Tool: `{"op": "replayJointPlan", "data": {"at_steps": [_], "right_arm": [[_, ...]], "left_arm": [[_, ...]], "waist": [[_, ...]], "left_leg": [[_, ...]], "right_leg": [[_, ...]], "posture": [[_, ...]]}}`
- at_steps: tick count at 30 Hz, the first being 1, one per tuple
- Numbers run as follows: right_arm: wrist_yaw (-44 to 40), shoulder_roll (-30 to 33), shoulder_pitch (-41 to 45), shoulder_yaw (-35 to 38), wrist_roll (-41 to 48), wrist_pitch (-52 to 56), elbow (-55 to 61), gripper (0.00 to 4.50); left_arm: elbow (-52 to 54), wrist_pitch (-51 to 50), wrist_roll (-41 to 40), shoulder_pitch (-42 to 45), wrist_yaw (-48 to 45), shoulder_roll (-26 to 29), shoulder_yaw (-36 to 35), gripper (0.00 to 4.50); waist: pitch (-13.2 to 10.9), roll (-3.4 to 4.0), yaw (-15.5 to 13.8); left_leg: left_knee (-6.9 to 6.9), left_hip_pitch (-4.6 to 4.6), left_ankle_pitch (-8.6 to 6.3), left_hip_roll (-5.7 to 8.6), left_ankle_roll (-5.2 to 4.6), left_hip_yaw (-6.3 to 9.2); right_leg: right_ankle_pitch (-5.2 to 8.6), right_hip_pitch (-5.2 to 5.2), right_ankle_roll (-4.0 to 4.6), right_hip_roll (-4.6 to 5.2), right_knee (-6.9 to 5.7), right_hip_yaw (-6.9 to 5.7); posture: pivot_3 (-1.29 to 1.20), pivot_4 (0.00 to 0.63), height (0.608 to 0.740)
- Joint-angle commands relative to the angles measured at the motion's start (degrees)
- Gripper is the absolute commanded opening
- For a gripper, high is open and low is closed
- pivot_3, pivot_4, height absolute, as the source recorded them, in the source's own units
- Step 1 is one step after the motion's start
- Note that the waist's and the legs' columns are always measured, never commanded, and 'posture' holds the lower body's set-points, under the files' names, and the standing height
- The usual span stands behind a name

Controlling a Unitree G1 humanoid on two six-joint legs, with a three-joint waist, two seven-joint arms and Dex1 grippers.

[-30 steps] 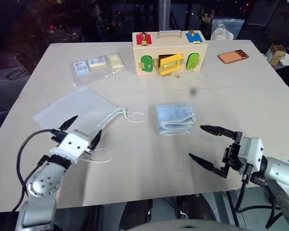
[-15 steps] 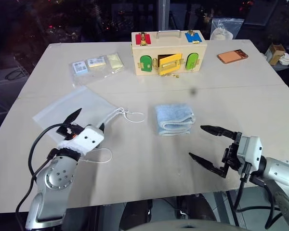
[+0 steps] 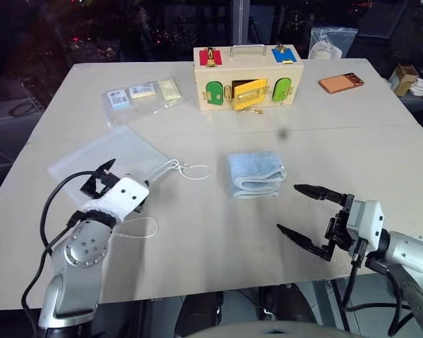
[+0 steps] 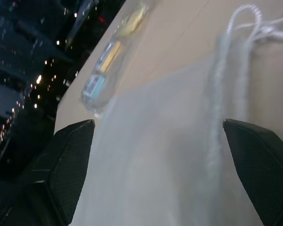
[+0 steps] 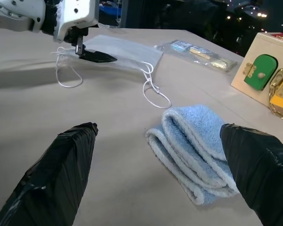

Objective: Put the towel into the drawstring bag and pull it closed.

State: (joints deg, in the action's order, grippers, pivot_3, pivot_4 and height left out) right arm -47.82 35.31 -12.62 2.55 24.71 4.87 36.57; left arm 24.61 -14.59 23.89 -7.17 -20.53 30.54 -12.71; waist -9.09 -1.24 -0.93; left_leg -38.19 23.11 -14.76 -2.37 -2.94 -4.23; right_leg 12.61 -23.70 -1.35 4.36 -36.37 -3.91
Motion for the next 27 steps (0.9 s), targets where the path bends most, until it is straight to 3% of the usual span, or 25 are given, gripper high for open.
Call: {"op": "replayJointPlan", "data": {"at_steps": [1,2,7,8,11,16,19,22,27], "right_arm": [[0.7,0.08,0.38,-0.12,0.37,0.25,2.64,4.5],[0.77,0.11,0.48,-0.11,0.41,0.35,2.61,4.5],[1.26,0.07,0.75,-0.34,0.39,0.93,2.72,4.5],[1.35,0.04,0.84,-0.43,0.31,1.07,2.76,4.5],[2.24,0.16,1.77,-1.16,-0.42,2.64,2.35,4.5],[1.79,0.4,3.85,-1.62,1.63,4.85,2.25,4.5],[-0.13,0.74,4.39,-1.82,2.66,4.49,2.02,4.5],[-1.19,0.93,4.64,-1.85,2.91,4.2,1.79,4.5],[-0.2,0.52,5.83,-2.38,3.13,5.66,2.7,4.5]], "left_arm": [[2.15,-3.62,2.0,0.93,-1.05,1.41,0.87,3.99],[1.98,-4.61,2.05,1.03,-1.72,1.79,1.06,3.81],[1.33,-7.74,0.01,0.95,-5.59,3.59,1.43,1.51],[0.93,-8.14,-0.15,1.13,-6.32,4.17,1.49,1.31],[-0.18,-15.16,-4.59,3.89,-9.64,3.28,0.34,0.09],[2.26,-32.56,-20.2,10.13,-20.45,2.09,-2.0,0.03],[1.73,-50.59,-32.62,17.94,-26.81,2.07,-5.54,0.03],[-0.6,-63.99,-38.89,25.83,-26.35,0.24,-8.63,0.03],[-4.6,-74.06,-42.82,35.17,-21.15,-5.72,-9.7,0.03]], "waist": [[0.0,0.0,0.03],[0.0,0.0,0.03],[0.0,0.0,0.04],[0.0,0.0,0.05],[0.0,0.0,0.0],[0.0,-0.01,0.03],[-0.01,-0.02,-0.01],[-0.06,-0.16,-0.04],[-0.07,-0.2,0.18]], "left_leg": [[0.0,0.0,0.0,0.0,0.0,-0.02],[0.0,-0.01,0.0,0.0,0.0,-0.04],[0.0,0.0,0.0,0.0,0.0,-0.03],[0.0,0.0,0.0,-0.01,0.0,-0.02],[0.0,-0.01,0.0,-0.01,0.0,0.0],[-0.07,0.0,0.0,0.01,0.0,0.01],[-0.08,0.03,0.01,0.03,0.0,0.0],[-0.17,0.07,0.03,0.04,0.01,0.13],[-0.15,-0.13,0.03,0.13,0.01,-0.06]], "right_leg": [[0.0,0.0,0.0,-0.01,0.0,0.0],[0.0,0.0,-0.01,-0.01,0.0,0.0],[0.0,-0.01,0.01,0.0,0.0,0.01],[0.0,-0.01,0.01,0.0,0.0,0.01],[0.0,-0.02,0.0,0.0,-0.02,0.01],[0.04,-0.01,-0.08,-0.01,-0.05,-0.06],[0.04,0.01,-0.07,-0.23,-0.1,-0.04],[0.05,0.01,-0.13,-0.33,-0.24,-0.09],[-0.06,0.07,-0.4,-0.36,-0.33,0.11]], "posture": [[0.0,0.15,0.74],[0.0,0.15,0.74],[0.0,0.15,0.74],[0.0,0.15,0.74],[0.0,0.15,0.74],[0.0,0.15,0.74],[0.0,0.15,0.74],[0.0,0.15,0.74],[0.0,0.15,0.74]]}}
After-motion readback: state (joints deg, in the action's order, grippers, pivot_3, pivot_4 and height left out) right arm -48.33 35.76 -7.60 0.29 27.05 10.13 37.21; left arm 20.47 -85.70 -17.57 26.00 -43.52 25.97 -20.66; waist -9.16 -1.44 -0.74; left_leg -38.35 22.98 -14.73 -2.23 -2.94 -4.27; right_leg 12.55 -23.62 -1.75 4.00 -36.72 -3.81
